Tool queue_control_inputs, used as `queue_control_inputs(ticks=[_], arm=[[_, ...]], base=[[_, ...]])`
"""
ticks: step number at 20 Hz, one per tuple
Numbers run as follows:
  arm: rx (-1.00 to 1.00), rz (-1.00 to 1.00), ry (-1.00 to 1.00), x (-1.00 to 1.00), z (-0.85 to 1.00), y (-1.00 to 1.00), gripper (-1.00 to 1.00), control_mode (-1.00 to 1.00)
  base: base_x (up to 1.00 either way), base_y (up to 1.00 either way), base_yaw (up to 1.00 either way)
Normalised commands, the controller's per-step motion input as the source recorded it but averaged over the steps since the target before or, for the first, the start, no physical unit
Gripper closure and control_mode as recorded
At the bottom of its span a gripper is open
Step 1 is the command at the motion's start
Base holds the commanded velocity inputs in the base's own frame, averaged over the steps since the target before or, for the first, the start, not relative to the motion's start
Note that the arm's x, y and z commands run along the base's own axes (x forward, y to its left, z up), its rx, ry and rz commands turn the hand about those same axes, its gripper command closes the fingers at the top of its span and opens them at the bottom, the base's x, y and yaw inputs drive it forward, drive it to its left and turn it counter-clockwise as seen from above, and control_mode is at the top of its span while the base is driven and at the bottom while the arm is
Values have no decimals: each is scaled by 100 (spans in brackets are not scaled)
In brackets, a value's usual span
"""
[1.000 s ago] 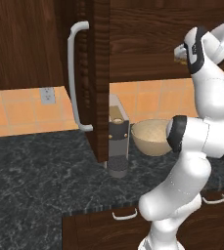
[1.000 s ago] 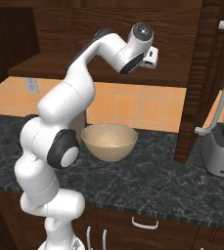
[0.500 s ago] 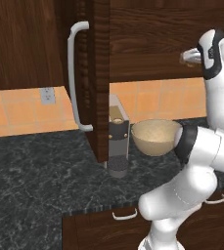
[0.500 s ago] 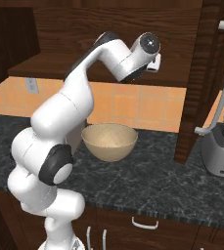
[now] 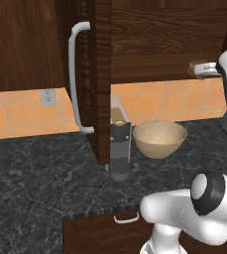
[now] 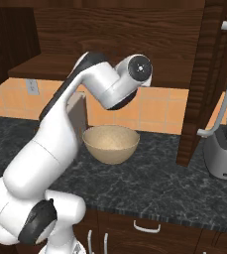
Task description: Open the cabinet, pick up the bread from the cabinet and place it in the basket. Then move the basket to the dining counter.
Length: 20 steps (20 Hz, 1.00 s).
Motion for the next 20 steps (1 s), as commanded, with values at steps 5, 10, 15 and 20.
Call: queue_control_inputs(ticks=[5,10,15,20], arm=[[-2,-5,0,-100,-3,45,100,-100],[-10,-11,1,-99,-67,58,100,-100],[-11,-17,29,46,-74,24,100,-100],[-3,-10,45,97,-64,-8,100,-100]], base=[[0,0,0],[0,0,0],[0,0,0],[0,0,0]])
